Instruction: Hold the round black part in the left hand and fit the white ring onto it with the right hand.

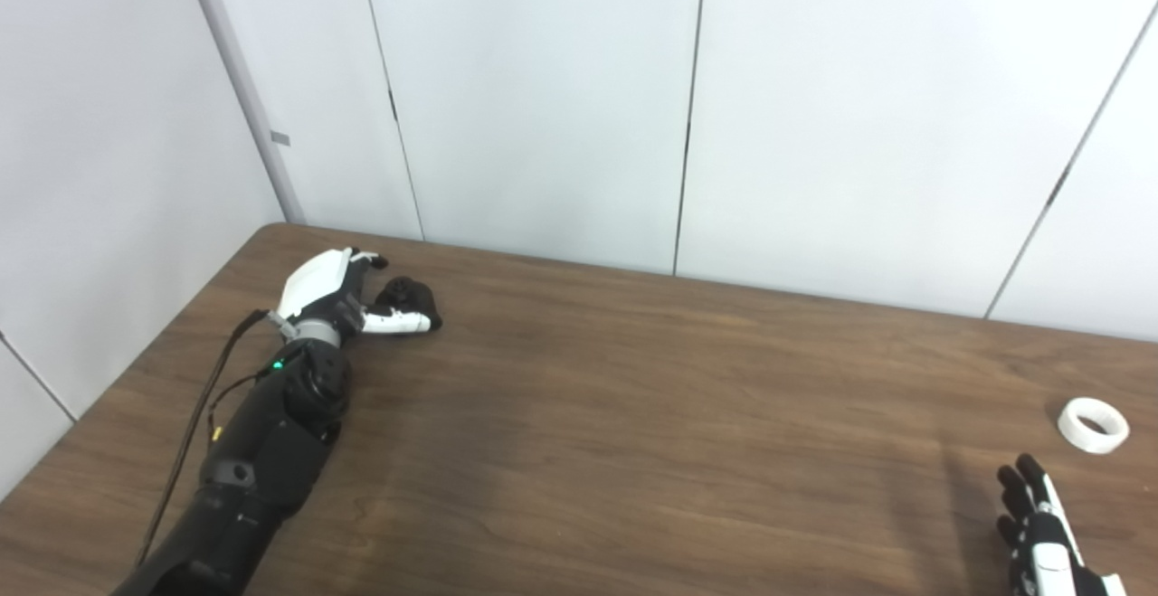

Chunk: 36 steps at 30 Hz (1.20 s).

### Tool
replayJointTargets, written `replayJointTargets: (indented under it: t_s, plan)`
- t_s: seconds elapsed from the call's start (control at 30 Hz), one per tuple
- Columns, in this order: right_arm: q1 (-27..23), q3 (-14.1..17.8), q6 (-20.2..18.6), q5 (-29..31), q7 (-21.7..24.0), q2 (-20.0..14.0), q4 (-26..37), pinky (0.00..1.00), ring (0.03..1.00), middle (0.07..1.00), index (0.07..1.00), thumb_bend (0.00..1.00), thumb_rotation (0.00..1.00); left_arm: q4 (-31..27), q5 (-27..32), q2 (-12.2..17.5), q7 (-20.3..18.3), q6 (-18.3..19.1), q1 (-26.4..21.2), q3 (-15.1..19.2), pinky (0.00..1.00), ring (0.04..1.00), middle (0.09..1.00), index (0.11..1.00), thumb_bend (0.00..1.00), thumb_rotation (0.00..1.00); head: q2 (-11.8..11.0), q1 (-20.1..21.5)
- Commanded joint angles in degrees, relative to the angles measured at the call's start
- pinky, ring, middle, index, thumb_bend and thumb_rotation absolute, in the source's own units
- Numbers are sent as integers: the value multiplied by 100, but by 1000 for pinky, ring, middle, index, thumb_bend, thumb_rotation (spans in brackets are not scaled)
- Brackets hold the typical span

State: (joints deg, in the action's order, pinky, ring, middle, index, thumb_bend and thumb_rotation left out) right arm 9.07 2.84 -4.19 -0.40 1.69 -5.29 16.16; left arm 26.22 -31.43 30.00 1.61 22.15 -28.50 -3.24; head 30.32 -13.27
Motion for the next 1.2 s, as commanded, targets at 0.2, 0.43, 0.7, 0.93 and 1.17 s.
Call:
replayJointTargets:
  t_s: [0.2, 0.43, 0.7, 0.93, 1.17]
  plan:
    - [153, -8, 101, 56, -15, 64, 266, 1000, 1000, 970, 990, 353, 1000, 237, -100, 233, 210, -75, -494, -109, 1000, 1000, 991, 844, 1000, 380, 17, 40]
    - [180, -28, 94, 9, -20, 63, 310, 1000, 1000, 969, 987, 369, 1000, 522, -134, 227, 209, 9, -622, -263, 1000, 1000, 988, 849, 1000, 386, 17, 93]
    - [217, -54, 38, -41, -15, 48, 373, 1000, 1000, 972, 989, 394, 1000, 669, -77, 222, 155, -43, -720, -321, 1000, 1000, 971, 839, 1000, 373, 27, 105]
    - [224, -55, 78, -68, -23, 42, 347, 1000, 1000, 971, 990, 401, 1000, 763, 41, 204, 131, -142, -761, -309, 1000, 1000, 957, 804, 1000, 356, 36, 115]
    - [228, -52, 97, -89, -35, 50, 307, 1000, 1000, 967, 991, 400, 1000, 805, 96, 189, 95, -139, -774, -304, 1000, 1000, 950, 787, 1000, 360, 38, 119]
